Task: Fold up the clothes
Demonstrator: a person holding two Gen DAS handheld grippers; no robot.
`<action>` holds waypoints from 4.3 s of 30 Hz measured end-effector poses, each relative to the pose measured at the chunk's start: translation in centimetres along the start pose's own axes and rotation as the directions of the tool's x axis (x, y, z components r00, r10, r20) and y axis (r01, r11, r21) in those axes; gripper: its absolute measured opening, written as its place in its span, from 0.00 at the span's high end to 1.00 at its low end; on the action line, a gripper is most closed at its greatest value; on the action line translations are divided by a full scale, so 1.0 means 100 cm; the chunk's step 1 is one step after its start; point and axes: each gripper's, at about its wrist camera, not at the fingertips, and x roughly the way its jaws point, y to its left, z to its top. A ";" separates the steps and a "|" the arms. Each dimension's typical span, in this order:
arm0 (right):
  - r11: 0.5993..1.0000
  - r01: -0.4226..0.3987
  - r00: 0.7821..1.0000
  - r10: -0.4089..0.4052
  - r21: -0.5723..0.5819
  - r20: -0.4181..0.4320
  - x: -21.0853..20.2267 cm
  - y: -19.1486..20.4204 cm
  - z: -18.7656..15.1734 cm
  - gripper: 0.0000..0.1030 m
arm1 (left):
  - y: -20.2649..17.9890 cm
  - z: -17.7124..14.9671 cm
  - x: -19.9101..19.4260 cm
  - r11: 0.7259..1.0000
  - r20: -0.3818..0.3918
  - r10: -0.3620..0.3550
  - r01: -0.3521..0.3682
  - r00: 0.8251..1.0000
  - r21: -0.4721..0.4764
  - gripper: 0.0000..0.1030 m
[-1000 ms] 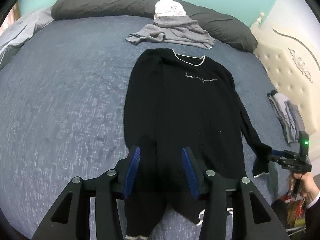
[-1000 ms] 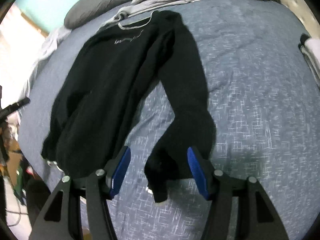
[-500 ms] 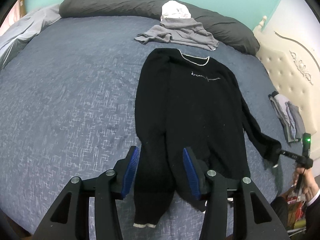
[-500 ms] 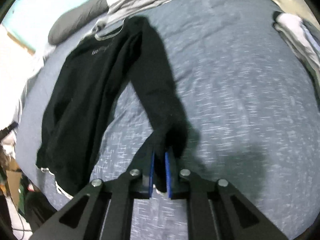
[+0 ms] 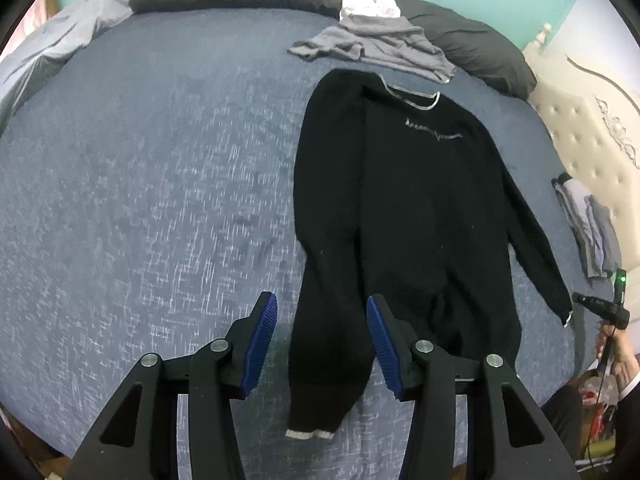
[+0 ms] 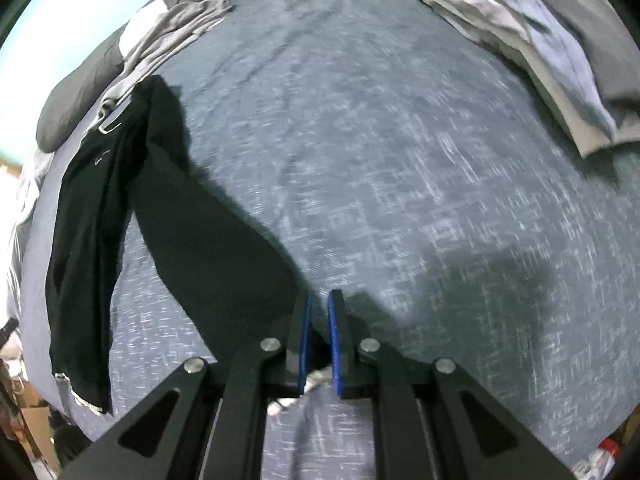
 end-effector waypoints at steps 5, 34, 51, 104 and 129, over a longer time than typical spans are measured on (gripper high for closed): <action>1.000 -0.022 0.999 0.022 -0.005 0.024 -0.012 -0.001 -0.005 0.92 | 0.014 -0.010 0.015 1.000 -0.043 -0.003 0.002 0.999 -0.004 0.49; 0.986 -0.131 0.991 0.133 -0.103 0.020 -0.009 0.089 -0.017 0.92 | 0.016 -0.046 0.045 0.998 -0.125 -0.005 0.013 0.992 0.064 0.96; 0.979 -0.161 0.987 0.163 -0.129 0.003 -0.007 0.114 -0.020 0.92 | 0.131 0.005 -0.046 0.979 0.059 0.186 -0.180 0.981 -0.099 0.96; 0.904 -0.300 0.946 0.241 -0.304 -0.217 0.035 0.204 -0.083 0.61 | -0.053 -0.061 0.086 0.970 -0.267 -0.243 0.233 0.933 -0.068 0.64; 0.883 -0.317 0.937 0.235 -0.347 -0.258 0.039 0.240 -0.099 0.53 | -0.015 -0.039 0.018 0.980 -0.105 -0.197 0.196 0.975 -0.021 0.97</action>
